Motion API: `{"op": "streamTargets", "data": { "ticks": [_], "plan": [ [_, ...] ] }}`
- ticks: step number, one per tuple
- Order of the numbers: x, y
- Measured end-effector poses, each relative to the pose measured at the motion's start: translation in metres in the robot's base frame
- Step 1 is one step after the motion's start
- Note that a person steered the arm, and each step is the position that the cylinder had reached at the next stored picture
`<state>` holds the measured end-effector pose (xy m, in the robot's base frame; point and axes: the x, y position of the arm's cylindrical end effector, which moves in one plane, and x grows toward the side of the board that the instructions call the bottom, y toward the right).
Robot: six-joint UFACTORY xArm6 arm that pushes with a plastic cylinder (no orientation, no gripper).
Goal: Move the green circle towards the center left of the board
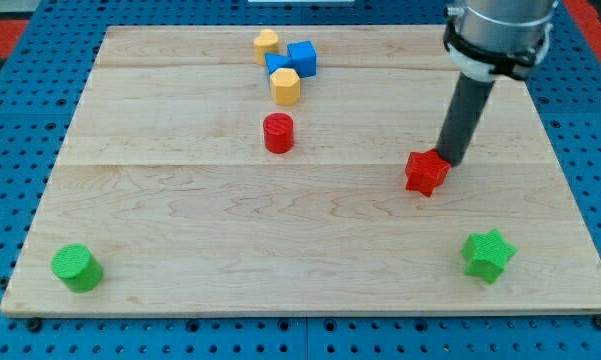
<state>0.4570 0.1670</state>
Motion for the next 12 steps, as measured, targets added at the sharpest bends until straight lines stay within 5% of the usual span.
{"op": "streamTargets", "data": {
  "ticks": [2,4,5,7,10,11,12],
  "plan": [
    [0.147,0.078],
    [0.069,-0.019],
    [0.126,0.043],
    [0.161,-0.033],
    [0.152,-0.411],
    [0.108,-0.401],
    [0.071,-0.323]
  ]
}}
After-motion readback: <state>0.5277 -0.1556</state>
